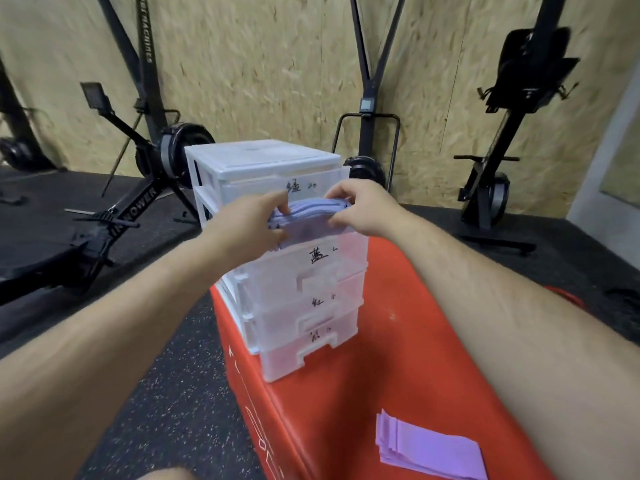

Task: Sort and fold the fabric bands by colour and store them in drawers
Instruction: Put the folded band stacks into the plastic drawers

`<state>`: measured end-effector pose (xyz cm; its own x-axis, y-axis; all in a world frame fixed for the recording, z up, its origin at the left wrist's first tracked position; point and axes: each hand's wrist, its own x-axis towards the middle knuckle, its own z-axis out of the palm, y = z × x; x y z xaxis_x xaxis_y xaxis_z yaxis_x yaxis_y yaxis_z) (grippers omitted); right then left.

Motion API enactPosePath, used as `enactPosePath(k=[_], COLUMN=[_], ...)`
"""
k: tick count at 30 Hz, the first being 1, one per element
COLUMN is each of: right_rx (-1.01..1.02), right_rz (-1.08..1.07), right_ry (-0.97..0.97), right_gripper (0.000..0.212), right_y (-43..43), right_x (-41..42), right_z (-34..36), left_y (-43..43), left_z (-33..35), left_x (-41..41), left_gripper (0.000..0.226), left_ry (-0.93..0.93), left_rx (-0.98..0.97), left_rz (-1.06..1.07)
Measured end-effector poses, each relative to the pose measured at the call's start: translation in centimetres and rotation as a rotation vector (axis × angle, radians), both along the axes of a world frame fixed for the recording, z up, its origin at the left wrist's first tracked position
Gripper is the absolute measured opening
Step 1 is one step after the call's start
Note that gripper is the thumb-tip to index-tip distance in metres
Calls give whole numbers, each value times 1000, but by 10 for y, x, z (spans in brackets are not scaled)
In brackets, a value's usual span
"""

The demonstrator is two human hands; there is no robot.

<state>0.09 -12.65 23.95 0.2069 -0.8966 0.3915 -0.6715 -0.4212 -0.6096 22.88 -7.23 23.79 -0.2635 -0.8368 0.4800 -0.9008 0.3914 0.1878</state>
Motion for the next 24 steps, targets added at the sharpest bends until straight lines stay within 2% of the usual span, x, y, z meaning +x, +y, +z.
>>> enactPosePath(k=[3, 6, 11, 15, 21, 24], right_rx=[93, 174, 303, 335, 392, 291], right_rz=[-9, -28, -26, -2, 28, 12], right_ry=[77, 89, 62, 190, 329, 298], right_gripper=[32, 27, 23, 30, 40, 33], right_y=[-14, -20, -28, -34, -24, -24], right_x=[2, 4, 9, 19, 26, 21], right_z=[-11, -16, -20, -24, -18, -23], left_y=[-14, -24, -34, -41, -44, -35], left_z=[-8, -12, -14, -12, -9, -4], left_x=[1, 3, -2, -2, -3, -4], left_gripper=[35, 34, 25, 21, 32, 29], left_ry=[-9, -15, -184, -285, -393, -360], left_rx=[149, 203, 248, 350, 479, 503], left_rz=[-28, -69, -97, -108, -56, -36])
